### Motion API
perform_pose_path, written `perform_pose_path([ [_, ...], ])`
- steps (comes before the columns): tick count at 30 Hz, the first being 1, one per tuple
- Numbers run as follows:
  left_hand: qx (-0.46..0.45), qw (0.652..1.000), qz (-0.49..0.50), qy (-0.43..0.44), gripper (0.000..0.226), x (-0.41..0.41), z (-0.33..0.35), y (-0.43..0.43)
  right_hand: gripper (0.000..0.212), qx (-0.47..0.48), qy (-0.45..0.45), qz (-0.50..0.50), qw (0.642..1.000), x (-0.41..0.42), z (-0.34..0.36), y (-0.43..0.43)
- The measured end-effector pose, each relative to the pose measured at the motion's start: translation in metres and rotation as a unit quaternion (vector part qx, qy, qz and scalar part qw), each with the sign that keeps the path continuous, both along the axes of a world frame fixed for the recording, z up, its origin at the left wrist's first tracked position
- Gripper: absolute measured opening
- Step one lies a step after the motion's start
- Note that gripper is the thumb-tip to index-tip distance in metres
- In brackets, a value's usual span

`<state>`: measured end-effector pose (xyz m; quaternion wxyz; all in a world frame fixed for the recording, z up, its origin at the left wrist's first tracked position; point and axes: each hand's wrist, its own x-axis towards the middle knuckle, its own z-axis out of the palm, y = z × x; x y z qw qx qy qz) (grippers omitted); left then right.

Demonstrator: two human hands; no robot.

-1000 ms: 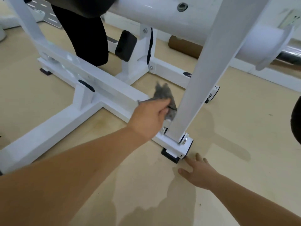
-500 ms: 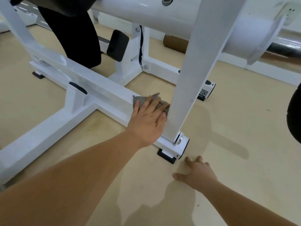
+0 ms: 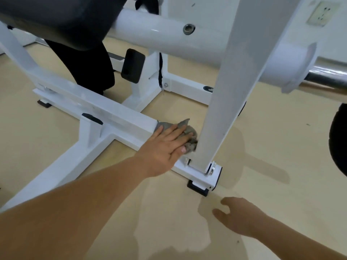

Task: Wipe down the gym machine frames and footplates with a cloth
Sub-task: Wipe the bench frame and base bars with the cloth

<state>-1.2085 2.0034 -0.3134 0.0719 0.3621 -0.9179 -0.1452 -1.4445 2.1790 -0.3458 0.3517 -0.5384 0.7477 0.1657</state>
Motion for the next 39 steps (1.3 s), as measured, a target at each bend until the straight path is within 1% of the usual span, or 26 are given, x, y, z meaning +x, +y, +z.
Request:
perform_pose_path([
  [1,-0.003,1.000,0.011,-0.012,0.065,0.012,-0.001,-0.015,0.069,0.010,-0.022,0.003,1.000,0.007,0.012,0.000],
  [3,0.008,0.996,0.082,-0.026,0.063,0.026,0.001,-0.035,0.069,0.034,-0.059,0.022,0.997,0.025,0.038,-0.005],
  [5,0.036,0.987,0.153,-0.030,0.057,0.021,0.003,-0.035,0.068,0.048,-0.074,0.048,0.995,0.047,0.065,-0.018],
  [6,0.051,0.984,0.169,-0.025,0.056,0.015,0.006,-0.028,0.064,0.042,-0.077,0.052,0.995,0.059,0.077,-0.027],
  [7,0.060,0.984,0.164,-0.017,0.054,0.009,0.008,-0.020,0.056,0.024,-0.082,0.051,0.995,0.071,0.089,-0.037],
  [9,0.054,0.994,0.096,-0.010,0.056,0.009,0.010,-0.008,0.039,-0.030,-0.088,0.041,0.995,0.091,0.108,-0.058],
  [11,0.050,0.998,0.008,-0.029,0.062,0.026,0.017,-0.016,0.044,-0.066,-0.089,0.010,0.994,0.107,0.127,-0.076],
  [13,0.060,0.996,-0.029,-0.052,0.056,0.047,0.023,-0.039,0.052,-0.084,-0.086,-0.003,0.993,0.117,0.141,-0.090],
  [16,0.062,0.996,0.021,-0.058,0.054,0.060,0.028,-0.051,0.065,-0.101,-0.083,-0.002,0.991,0.127,0.156,-0.110],
  [18,0.072,0.994,0.065,-0.053,0.056,0.055,0.026,-0.045,0.066,-0.125,-0.083,0.010,0.989,0.133,0.158,-0.123],
  [20,0.076,0.992,0.092,-0.039,0.057,0.046,0.024,-0.038,0.066,-0.180,-0.093,0.023,0.979,0.137,0.155,-0.134],
  [22,0.088,0.992,0.090,-0.025,0.059,0.039,0.027,-0.039,0.071,-0.232,-0.096,0.050,0.967,0.139,0.144,-0.145],
  [25,0.132,0.989,0.061,-0.027,0.059,0.030,0.035,-0.064,0.086,-0.242,-0.086,0.097,0.961,0.139,0.128,-0.163],
  [26,0.176,0.983,0.053,-0.010,0.057,0.031,0.040,-0.073,0.091,-0.231,-0.101,0.096,0.963,0.141,0.126,-0.168],
  [27,0.238,0.969,0.055,0.038,0.053,0.034,0.044,-0.079,0.095,-0.217,-0.128,0.080,0.964,0.144,0.125,-0.173],
  [28,0.294,0.946,0.064,0.116,0.045,0.038,0.046,-0.079,0.097,-0.206,-0.155,0.060,0.964,0.145,0.125,-0.178],
  [29,0.328,0.920,0.087,0.198,0.037,0.046,0.047,-0.074,0.096,-0.196,-0.164,0.048,0.966,0.146,0.124,-0.184],
  [30,0.332,0.900,0.117,0.257,0.031,0.057,0.048,-0.067,0.089,-0.190,-0.154,0.044,0.969,0.146,0.121,-0.190],
  [31,0.316,0.890,0.153,0.291,0.030,0.070,0.048,-0.058,0.079,-0.185,-0.126,0.049,0.973,0.146,0.119,-0.195],
  [32,0.284,0.888,0.196,0.304,0.030,0.084,0.044,-0.050,0.072,-0.181,-0.080,0.072,0.978,0.148,0.117,-0.200],
  [33,0.243,0.892,0.240,0.295,0.034,0.100,0.040,-0.046,0.075,-0.179,-0.027,0.103,0.978,0.152,0.116,-0.202],
  [34,0.214,0.901,0.275,0.258,0.038,0.118,0.036,-0.045,0.087,-0.185,0.019,0.128,0.974,0.158,0.111,-0.202],
  [35,0.204,0.910,0.303,0.195,0.045,0.137,0.032,-0.047,0.100,-0.192,0.051,0.135,0.971,0.166,0.103,-0.201],
  [37,0.178,0.925,0.335,0.032,0.055,0.175,0.025,-0.056,0.119,-0.207,0.090,0.125,0.966,0.186,0.084,-0.203],
  [38,0.163,0.923,0.346,-0.037,0.059,0.193,0.020,-0.058,0.121,-0.220,0.104,0.118,0.963,0.197,0.076,-0.206],
  [39,0.148,0.918,0.356,-0.091,0.062,0.209,0.012,-0.059,0.115,-0.236,0.115,0.108,0.959,0.208,0.069,-0.210],
])
